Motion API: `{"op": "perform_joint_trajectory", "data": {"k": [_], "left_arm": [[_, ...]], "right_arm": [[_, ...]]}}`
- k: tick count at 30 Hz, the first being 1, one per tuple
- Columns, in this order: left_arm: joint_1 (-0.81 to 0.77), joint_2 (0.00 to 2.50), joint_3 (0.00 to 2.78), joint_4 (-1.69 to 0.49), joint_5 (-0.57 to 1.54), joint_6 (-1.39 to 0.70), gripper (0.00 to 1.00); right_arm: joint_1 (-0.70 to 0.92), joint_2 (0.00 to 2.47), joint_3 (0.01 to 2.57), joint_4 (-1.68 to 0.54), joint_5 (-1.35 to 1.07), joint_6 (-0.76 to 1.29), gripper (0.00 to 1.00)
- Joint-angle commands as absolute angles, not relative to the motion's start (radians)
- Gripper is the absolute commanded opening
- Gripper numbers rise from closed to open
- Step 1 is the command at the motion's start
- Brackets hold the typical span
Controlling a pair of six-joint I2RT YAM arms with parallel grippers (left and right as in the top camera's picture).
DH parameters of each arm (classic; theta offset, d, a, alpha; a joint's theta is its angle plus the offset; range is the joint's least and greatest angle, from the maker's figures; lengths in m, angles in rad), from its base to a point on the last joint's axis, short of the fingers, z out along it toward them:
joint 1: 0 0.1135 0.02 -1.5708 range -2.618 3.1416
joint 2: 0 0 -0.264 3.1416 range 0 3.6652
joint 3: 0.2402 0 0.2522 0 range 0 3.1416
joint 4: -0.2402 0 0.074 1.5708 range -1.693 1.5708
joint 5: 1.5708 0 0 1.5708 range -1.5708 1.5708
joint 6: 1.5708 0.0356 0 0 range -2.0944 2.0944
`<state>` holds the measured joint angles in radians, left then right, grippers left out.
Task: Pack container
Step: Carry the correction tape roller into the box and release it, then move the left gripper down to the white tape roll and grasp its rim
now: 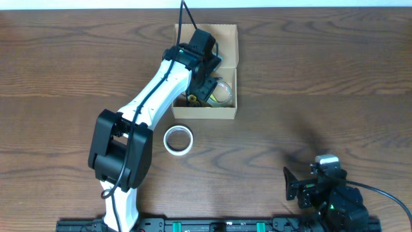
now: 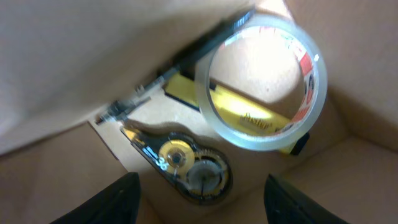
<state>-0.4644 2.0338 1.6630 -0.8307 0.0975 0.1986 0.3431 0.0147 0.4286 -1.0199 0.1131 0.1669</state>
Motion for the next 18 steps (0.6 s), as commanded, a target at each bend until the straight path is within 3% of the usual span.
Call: {"op": "perform_joint_trajectory", "data": {"k": [1,3,11,18], "left_arm": [[-0.438,1.968,1.713,-0.831,0.093,0.122,0.69],[-0.411,1.896,1.713,-0.851,0.099,0.043,0.76],[-0.377,1.645,1.674,-1.089,0.131,-0.088,0.81],[-0.408,1.395,1.286,-0.925,0.131,-0.323,0.82]], "right_arm": [[0.334,0.01,0.423,-1.018,0.123,0.152,0.99],[0.334,0.01,0.423,-1.018,0.123,0.152,0.99],[0.334,0.01,0.423,-1.018,0.123,0.152,0.99],[0.334,0.01,0.423,-1.018,0.123,0.152,0.99]]}}
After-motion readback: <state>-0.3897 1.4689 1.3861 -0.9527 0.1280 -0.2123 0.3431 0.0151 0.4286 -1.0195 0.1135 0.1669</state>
